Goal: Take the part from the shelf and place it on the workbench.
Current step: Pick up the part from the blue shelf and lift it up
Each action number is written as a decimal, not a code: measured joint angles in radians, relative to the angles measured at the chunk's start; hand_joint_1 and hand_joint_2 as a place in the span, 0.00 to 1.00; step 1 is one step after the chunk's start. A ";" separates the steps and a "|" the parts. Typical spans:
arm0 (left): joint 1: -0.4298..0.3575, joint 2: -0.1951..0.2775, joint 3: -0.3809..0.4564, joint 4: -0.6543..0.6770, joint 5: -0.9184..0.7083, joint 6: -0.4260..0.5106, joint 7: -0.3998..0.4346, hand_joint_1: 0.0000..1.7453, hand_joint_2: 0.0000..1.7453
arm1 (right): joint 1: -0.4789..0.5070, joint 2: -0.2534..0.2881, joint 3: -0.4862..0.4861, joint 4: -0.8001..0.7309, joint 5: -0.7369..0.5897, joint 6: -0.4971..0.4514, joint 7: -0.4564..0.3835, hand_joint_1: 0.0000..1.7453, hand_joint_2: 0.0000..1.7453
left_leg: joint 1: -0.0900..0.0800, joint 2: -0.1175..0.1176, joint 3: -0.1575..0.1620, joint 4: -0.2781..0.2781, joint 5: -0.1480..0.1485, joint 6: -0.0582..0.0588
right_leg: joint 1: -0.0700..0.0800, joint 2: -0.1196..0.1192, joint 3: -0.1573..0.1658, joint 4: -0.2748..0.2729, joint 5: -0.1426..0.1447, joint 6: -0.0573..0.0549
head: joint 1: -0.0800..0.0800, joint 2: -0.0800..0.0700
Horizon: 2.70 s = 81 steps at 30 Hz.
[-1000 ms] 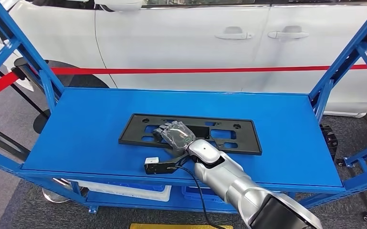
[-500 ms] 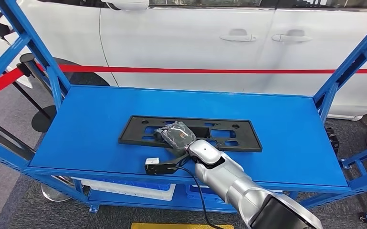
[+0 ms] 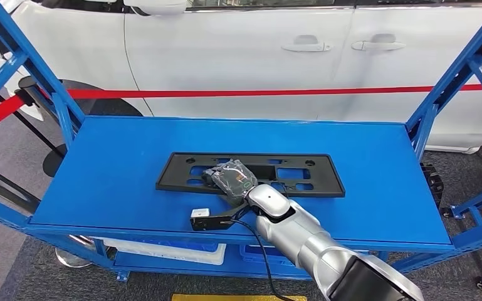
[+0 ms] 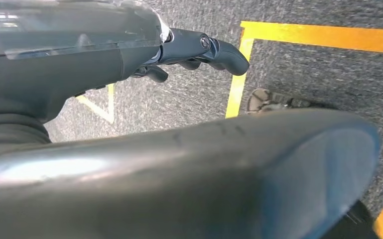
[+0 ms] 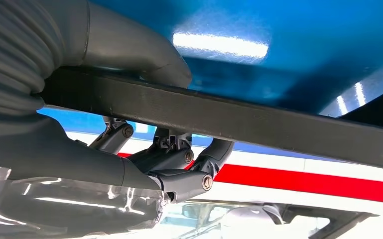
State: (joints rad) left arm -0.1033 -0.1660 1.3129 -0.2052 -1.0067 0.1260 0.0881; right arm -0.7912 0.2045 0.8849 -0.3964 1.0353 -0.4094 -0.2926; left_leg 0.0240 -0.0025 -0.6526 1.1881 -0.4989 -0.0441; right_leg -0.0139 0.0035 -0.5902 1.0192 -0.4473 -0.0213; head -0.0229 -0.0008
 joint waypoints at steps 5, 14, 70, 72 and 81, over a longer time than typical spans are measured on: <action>-0.004 0.000 0.000 0.000 0.000 0.002 0.000 0.00 0.00 | -0.001 -0.005 0.000 0.000 0.004 -0.027 0.011 1.00 1.00 | -0.006 -0.002 0.077 -0.171 0.047 0.027 | 0.005 0.006 -0.005 0.004 -0.001 0.026 | 0.002 0.000; -0.001 -0.001 0.000 0.000 -0.001 0.006 0.001 0.00 0.00 | 0.000 -0.026 -0.009 -0.010 0.111 -0.206 0.136 1.00 1.00 | -0.012 -0.003 0.075 -0.181 0.058 0.065 | 0.001 0.002 -0.137 0.264 -0.101 0.041 | 0.003 0.000; 0.000 -0.013 0.008 0.000 -0.021 -0.006 0.000 0.00 0.00 | 0.111 -0.113 -0.613 -0.834 0.144 -0.289 -0.006 1.00 1.00 | -0.015 -0.001 0.078 -0.201 0.070 0.067 | 0.008 0.000 -0.060 0.079 -0.038 0.032 | 0.002 0.000; -0.001 -0.015 0.008 0.000 -0.022 -0.006 -0.001 0.00 0.00 | 0.118 -0.112 -0.621 -0.840 0.059 -0.289 -0.027 1.00 1.00 | -0.016 -0.001 0.079 -0.202 0.070 0.070 | 0.004 0.000 -0.120 0.208 -0.099 0.039 | 0.003 0.000; -0.001 -0.023 0.008 0.000 -0.024 -0.007 -0.003 0.00 0.00 | 0.144 -0.105 -0.627 -0.863 -0.007 -0.288 -0.038 1.00 1.00 | -0.018 -0.005 0.068 -0.166 0.047 0.037 | -0.008 0.002 -0.037 0.030 -0.002 0.032 | 0.002 0.000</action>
State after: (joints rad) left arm -0.1047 -0.1888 1.3211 -0.2052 -1.0304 0.1189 0.0850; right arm -0.6474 0.0993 0.2584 -1.2598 1.0279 -0.6978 -0.3310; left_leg 0.0055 -0.0076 -0.5847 1.0219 -0.4523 -0.0076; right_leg -0.0219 0.0056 -0.6276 1.0488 -0.4492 0.0106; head -0.0213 -0.0008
